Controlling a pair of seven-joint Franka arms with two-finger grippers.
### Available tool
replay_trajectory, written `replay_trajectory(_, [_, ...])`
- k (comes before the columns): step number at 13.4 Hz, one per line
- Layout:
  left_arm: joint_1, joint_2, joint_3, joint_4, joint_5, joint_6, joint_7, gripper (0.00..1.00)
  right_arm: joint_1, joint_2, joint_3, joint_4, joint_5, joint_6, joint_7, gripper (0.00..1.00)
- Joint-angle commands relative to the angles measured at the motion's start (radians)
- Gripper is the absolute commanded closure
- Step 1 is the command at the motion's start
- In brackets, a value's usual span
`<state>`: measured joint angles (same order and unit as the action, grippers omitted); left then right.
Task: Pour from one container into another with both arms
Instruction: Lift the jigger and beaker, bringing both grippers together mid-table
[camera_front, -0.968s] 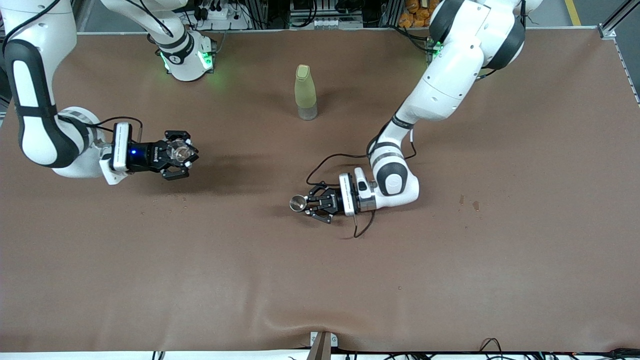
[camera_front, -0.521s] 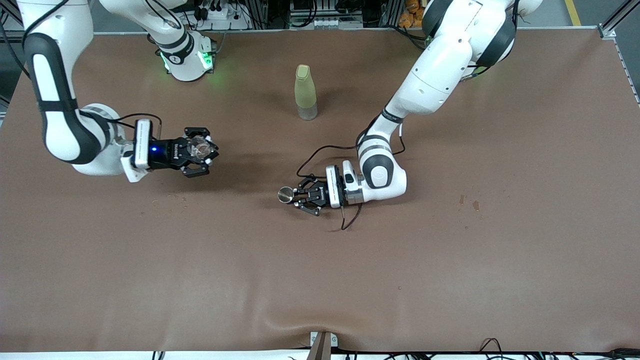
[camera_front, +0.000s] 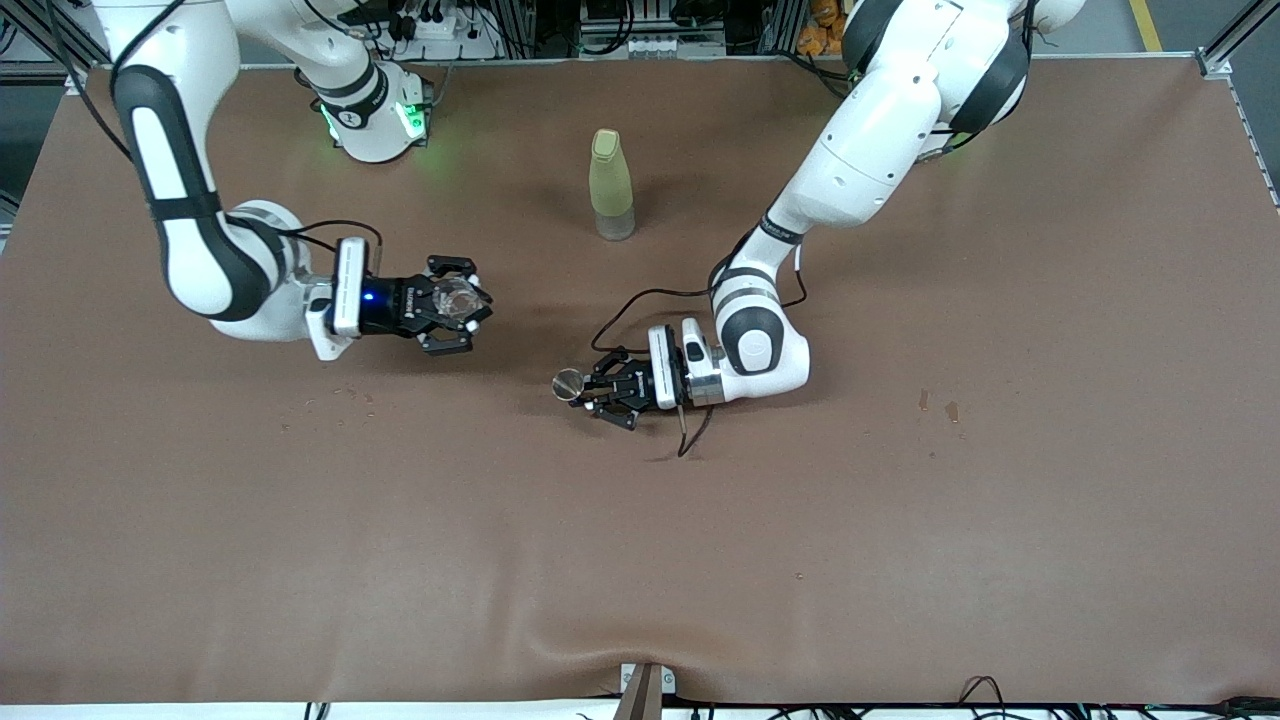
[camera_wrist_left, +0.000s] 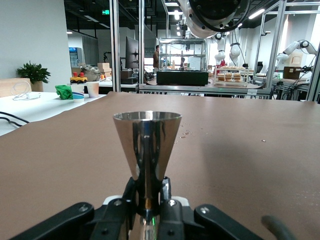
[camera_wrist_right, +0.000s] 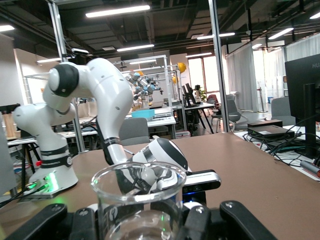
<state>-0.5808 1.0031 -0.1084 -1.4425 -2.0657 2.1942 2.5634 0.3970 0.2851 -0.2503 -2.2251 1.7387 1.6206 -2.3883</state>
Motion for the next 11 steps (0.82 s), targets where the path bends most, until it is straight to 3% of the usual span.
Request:
replay_trajectory(1, [-0.011,-0.011,0.006,-0.006,-0.027,-0.002,0.035,1.00,0.081,-0.043,-0.006,-0.039,0.096,0.076,0.014,1.00])
replay_trajectory(11, [0.004,-0.012,-0.013,-0.012,-0.044,-0.030,0.063,1.00,0.261,0.002,0.005,-0.036,0.375,0.194,-0.049,1.00])
